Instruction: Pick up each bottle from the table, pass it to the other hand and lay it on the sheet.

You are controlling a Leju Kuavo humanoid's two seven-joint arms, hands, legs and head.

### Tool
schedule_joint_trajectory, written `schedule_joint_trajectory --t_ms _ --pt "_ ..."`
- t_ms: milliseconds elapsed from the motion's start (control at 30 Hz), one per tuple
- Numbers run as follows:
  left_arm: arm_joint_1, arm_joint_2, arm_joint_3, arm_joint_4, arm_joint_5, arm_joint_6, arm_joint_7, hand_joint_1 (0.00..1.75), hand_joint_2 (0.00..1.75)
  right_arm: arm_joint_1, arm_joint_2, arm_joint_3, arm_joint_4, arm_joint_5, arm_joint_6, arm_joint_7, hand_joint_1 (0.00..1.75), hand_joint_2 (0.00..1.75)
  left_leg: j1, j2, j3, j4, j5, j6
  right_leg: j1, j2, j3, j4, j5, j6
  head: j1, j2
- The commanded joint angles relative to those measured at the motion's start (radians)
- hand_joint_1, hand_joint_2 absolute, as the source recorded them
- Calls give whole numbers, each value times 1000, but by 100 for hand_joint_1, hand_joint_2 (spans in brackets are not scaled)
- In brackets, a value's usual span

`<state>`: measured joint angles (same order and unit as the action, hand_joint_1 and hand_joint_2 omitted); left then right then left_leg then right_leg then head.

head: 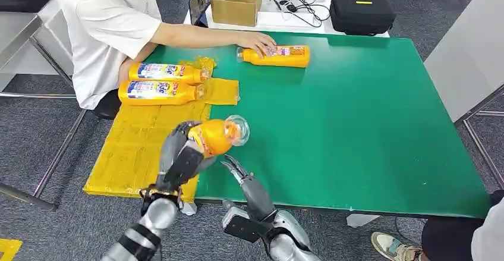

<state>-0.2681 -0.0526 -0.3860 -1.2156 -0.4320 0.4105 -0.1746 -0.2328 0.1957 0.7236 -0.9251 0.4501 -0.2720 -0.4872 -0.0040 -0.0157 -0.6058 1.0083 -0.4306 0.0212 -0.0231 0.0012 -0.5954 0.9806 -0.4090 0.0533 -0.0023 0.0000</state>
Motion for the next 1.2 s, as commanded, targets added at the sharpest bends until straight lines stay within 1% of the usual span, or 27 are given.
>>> schedule_joint_trajectory --t_ms 33,67,133,200,267,333,467,567,600,767,800,833,867,900,967,1000,1067,1100,1133,1200 --pt "-365 44 -19 592 -313 46 84 175 175 -61 27 -5 84 -18 43 -18 0 0 1 -2 1 -1 1 -1 1 -3 2 0 0 -1 0 0" --pt "-392 56 -69 643 -396 41 115 175 175 -65 27 -3 86 -23 56 -21 0 0 1 -2 3 0 1 -1 2 -3 4 0 -1 -2 0 0" --pt "-426 59 -93 708 -450 -13 146 175 175 -71 23 -3 89 -28 69 -23 0 0 2 0 3 0 0 -1 2 -2 4 0 -1 -3 0 0" --pt "-456 51 -78 761 -461 -49 174 175 175 -81 21 -9 94 -28 70 -25 0 0 1 0 2 0 0 -1 1 -1 3 0 0 -2 1 0" --pt "-463 50 -73 772 -461 -55 175 175 175 -84 22 -11 95 -28 70 -25 0 0 2 0 3 0 0 -1 2 -1 4 0 -1 -2 0 0" --pt "-478 38 -48 804 -445 -94 188 175 175 -84 24 -17 97 -30 70 -25 0 0 1 1 1 0 0 -1 1 0 2 1 0 -1 0 0" --pt "-475 26 -19 824 -421 -138 188 175 175 -79 27 -20 106 -31 73 -24 0 0 2 0 2 1 0 -1 2 -1 3 1 -1 -2 0 0" --pt "-467 22 -11 830 -420 -204 188 175 175 -77 28 -21 120 -25 71 -27 0 0 2 2 2 1 -1 -1 2 1 3 1 -1 -2 0 0" --pt "-467 20 -5 832 -417 -223 192 161 175 -76 30 -25 123 -25 70 -28 0 0 1 1 1 0 0 -1 1 0 2 0 0 -1 0 0" --pt "-467 20 -5 832 -417 -223 192 161 175 -76 30 -25 123 -25 70 -28 0 0 1 2 3 0 0 -1 1 1 3 0 0 -2 0 0" --pt "-470 20 -13 835 -427 -240 202 127 175 -77 30 -29 123 -25 70 -28 0 0 1 2 2 0 0 -1 1 1 2 0 0 -1 0 0" --pt "-471 21 -18 837 -436 -253 212 77 0 -77 31 -31 124 -24 73 -29 0 0 1 1 2 0 0 -1 1 0 2 0 0 -1 0 0" --pt "-473 19 -14 840 -436 -276 222 0 0 -78 32 -33 124 -23 75 -29 0 0 1 1 3 0 0 -1 1 0 3 0 0 -2 0 0" --pt "-474 20 -16 841 -437 -304 221 3 0 -80 33 -33 127 -21 80 -30 0 0 1 1 2 0 0 -1 1 0 2 1 0 -1 0 0" --pt "-472 21 -13 839 -433 -316 218 0 0 -79 34 -33 127 -19 80 -31 0 0 1 2 3 0 0 -1 1 1 3 1 0 -2 1 0" --pt "-465 19 11 827 -399 -348 186 0 0 -76 34 -35 129 -19 80 -31 0 0 0 2 3 0 0 -1 1 1 3 1 0 -1 0 0" --pt "-440 20 47 784 -329 -428 103 0 0 -72 33 -34 135 -14 78 -34 0 0 2 3 5 0 -1 -1 2 1 5 1 -1 -2 0 0" --pt "-405 29 53 732 -283 -483 46 0 0 -70 32 -33 143 -13 78 -34 0 0 0 2 2 -1 0 0 0 1 2 1 0 -1 0 0" --pt "-367 41 46 678 -234 -560 -26 0 0 -66 33 -34 148 -17 82 -35 0 0 0 2 3 -1 0 0 0 1 3 1 0 -1 0 0" --pt "-275 94 4 540 -134 -678 -98 0 0 -66 36 -32 168 -21 67 -46 0 0 -1 2 5 -2 0 0 -1 1 4 0 0 -1 0 0"
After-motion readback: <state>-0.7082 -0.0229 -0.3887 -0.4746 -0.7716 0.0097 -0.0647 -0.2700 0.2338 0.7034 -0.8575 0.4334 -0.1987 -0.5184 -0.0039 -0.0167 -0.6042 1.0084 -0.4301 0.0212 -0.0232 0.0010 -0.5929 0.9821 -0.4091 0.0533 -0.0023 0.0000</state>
